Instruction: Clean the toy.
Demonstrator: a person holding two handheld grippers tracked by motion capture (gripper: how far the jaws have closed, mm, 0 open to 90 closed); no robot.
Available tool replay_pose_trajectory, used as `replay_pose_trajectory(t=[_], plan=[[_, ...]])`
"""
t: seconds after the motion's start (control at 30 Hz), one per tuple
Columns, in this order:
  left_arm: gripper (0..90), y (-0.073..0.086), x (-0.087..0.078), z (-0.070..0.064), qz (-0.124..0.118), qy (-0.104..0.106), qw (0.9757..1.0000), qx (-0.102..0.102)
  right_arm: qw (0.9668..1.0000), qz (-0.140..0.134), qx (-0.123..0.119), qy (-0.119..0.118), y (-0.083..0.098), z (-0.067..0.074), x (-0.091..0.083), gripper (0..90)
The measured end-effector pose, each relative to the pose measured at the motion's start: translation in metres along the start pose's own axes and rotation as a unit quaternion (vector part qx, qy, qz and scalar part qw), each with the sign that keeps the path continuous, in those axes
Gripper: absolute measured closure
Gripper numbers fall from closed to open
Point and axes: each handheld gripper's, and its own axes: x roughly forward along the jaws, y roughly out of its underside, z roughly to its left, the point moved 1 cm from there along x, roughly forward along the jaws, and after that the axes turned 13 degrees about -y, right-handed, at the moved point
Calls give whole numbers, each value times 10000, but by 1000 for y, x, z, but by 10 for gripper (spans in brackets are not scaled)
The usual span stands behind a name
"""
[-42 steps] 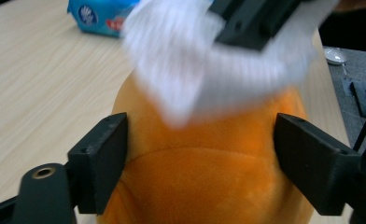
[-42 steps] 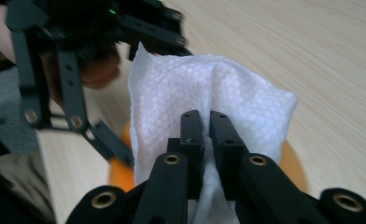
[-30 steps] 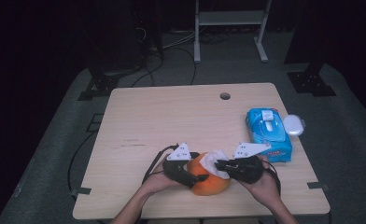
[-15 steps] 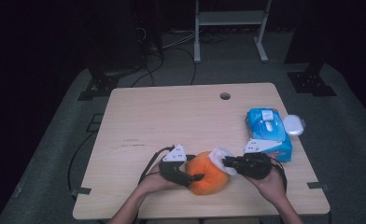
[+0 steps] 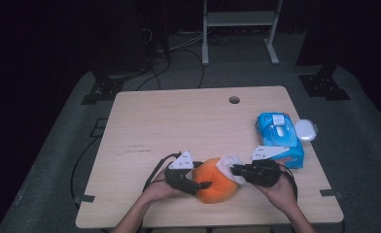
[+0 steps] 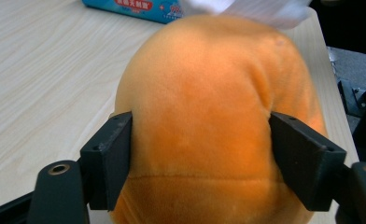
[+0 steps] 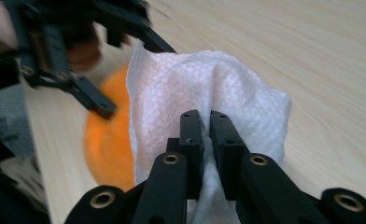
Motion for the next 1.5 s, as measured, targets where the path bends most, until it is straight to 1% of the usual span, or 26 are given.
replay_pose_trajectory(t=[0.03,0.07,0.13,0.17,0.23,0.3,0.37,0.43,0.47,0.53,0.57,0.63,0.7,0.73,0.77,0.83,0.9,0.97,1.03,1.07,1.13,1.2,1.23,1.3,1.4,1.5], plan=[[252,-1,0,-1,6,-7,10000,52,9999,4,71,104,1,-3,-3,837],[252,-2,1,-2,2,0,9999,112,9999,-69,115,71,1,-3,-5,837],[252,-3,1,-4,-6,-17,9999,137,9992,-351,92,-136,-7,1,-9,837],[251,-3,0,-4,5,-9,9999,136,9992,-361,17,-171,-10,4,-9,837],[228,-6,-1,-2,37,49,10000,59,9998,-102,-144,-132,-13,9,2,838],[142,-14,-4,4,108,119,9997,-164,9997,89,-135,-178,-7,9,13,841],[89,-20,-8,13,-90,15,9978,-654,9994,209,-174,-195,-3,11,16,842],[88,-18,-5,17,-29,9,9972,-751,9992,203,-229,-252,-3,15,15,841],[89,-15,0,16,97,106,9971,-744,9992,206,-259,-235,-3,15,15,841],[102,-7,12,12,332,579,9928,-997,9993,177,-235,-243,-3,14,15,839],[115,-5,15,11,334,604,9922,-1036,9993,159,-208,-257,-3,13,14,838],[218,-8,13,12,279,519,9936,-969,9997,58,-131,-217,-2,10,10,838],[344,-13,7,10,-72,223,9967,-775,9998,-81,-108,-178,-2,9,6,838],[372,-17,5,7,-195,21,9985,-517,9998,-149,-131,-102,-3,8,3,839],[385,-20,4,5,-273,-100,9988,-390,9996,-252,-145,-55,-5,8,0,840],[392,-26,1,0,-417,-374,9984,-113,9991,-406,-150,-15,-7,8,-3,840],[389,-27,-1,-4,-474,-656,9964,273,9987,-471,-166,40,-9,7,-3,840],[361,-25,-1,-4,-390,-656,9962,423,9989,-444,-145,0,-9,4,0,840],[282,-24,-3,-3,-342,-508,9976,338,9992,-363,-105,-109,-6,3,2,839],[220,-25,-4,0,-321,-374,9986,177,9994,-269,-140,-174,-4,3,5,840],[69,-25,-3,4,-253,-308,9991,-147,9992,-69,-263,-302,1,8,10,839],[31,-22,3,7,-8,-94,9987,-501,9987,-72,-294,-408,3,10,11,838],[50,-18,7,7,120,19,9987,-496,9984,-67,-322,-452,3,11,11,836],[163,-13,8,4,70,-101,9992,-378,9987,-111,-374,-319,0,13,10,836],[232,-14,4,4,75,-121,9998,-170,9980,-397,-450,-201,-8,15,4,836],[250,-10,1,3,60,-150,9998,-66,9985,-189,-477,-194,-6,14,9,836]])
